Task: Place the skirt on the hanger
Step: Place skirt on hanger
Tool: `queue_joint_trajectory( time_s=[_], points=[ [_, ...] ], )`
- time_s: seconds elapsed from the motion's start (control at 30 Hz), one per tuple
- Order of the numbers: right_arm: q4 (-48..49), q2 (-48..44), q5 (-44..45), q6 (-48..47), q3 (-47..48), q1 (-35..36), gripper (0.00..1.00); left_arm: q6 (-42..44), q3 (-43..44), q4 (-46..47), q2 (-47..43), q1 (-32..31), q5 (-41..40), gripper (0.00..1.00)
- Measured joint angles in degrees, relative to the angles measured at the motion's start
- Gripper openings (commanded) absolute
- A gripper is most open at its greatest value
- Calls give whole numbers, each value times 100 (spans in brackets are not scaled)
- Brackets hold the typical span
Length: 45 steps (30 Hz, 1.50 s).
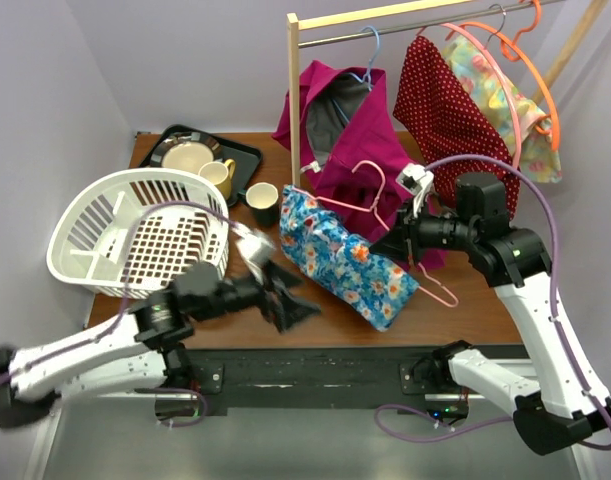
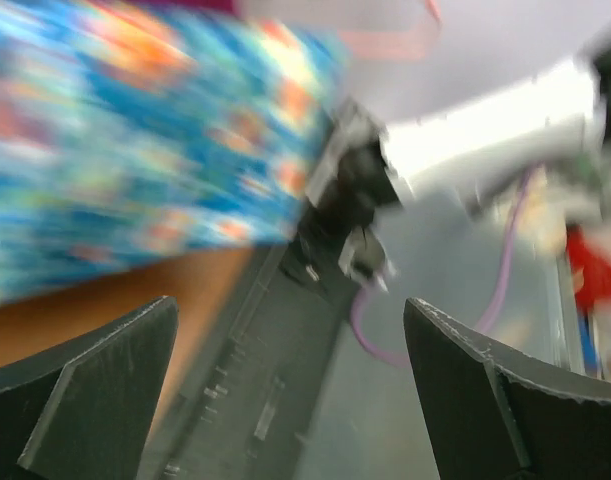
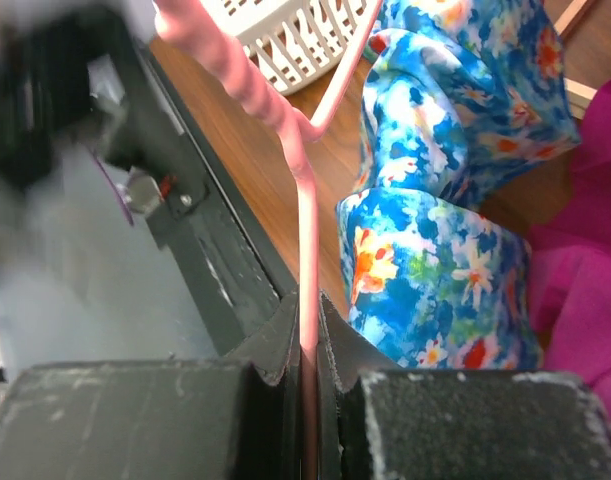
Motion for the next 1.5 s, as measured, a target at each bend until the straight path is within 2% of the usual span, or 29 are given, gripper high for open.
queue_joint_trajectory(
  time_s=[0.1, 0.2, 0.33, 0.43, 0.5, 0.53, 0.57, 0.63, 0.77, 0.97, 1.17, 1.2, 1.23, 1.27, 1.3, 1.33, 1.4, 1.43, 1.5],
  points=[
    [155, 131, -11, 267, -20, 0, 0, 348, 428, -35, 1080, -1598, -957, 100],
    [262, 173, -9, 420, -103, 0, 0, 756, 901, 107, 2006, -2439, -1958, 100],
    [339, 144, -26, 533, -236, 0, 0, 1121, 1541, 376, 3071, -2983, -3320, 97],
    [356, 116, -31, 570, -330, 0, 0, 1174, 2028, 520, 3812, -3108, -4151, 92],
    [352, 103, -50, 592, -361, 0, 0, 1161, 2365, 553, 4319, -3132, -4636, 85],
    [352, 96, -59, 603, -369, 0, 0, 1134, 2527, 542, 4557, -3134, -4846, 78],
    [352, 87, -70, 608, -369, 0, 0, 1115, 2664, 509, 4758, -3134, -5010, 65],
    [358, 55, -90, 610, -369, 0, 0, 1067, 2949, 433, 5152, -3134, -5302, 53],
    [354, -44, -146, 610, -369, 0, 0, 1023, 3182, 210, 5556, -3134, -5499, 0],
    [352, -153, -160, 610, -372, 0, 0, 1172, 3191, 234, 5589, -3132, -5167, 0],
    [345, -153, -157, 603, -372, -9, 0, 1346, 3189, 566, 5556, -3134, -4146, 0],
    [345, -153, -157, 595, -372, -11, 0, 1351, 3189, 566, 5556, -3134, -3998, 4],
    [339, -153, -157, 579, -372, -13, 0, 1342, 3189, 562, 5556, -3134, -3908, 16],
    [326, -153, -157, 544, -372, -13, 0, 1329, 3189, 557, 5556, -3134, -3847, 36],
    [310, -153, -157, 501, -369, -13, 0, 1305, 3189, 540, 5556, -3134, -3827, 43],
    [286, -155, -155, 420, -369, -13, 0, 1296, 3189, 516, 5556, -3134, -3807, 57],
    [223, -155, -153, 210, -365, -13, 0, 1298, 3128, 496, 5499, -3134, -3777, 74],
    [153, -153, -151, 22, -345, -13, 0, 1305, 3049, 446, 5405, -3134, -3748, 87],
    [-94, -151, -153, -385, -284, -13, 0, 1373, 2789, 262, 5005, -3134, -3654, 94]
  ],
)
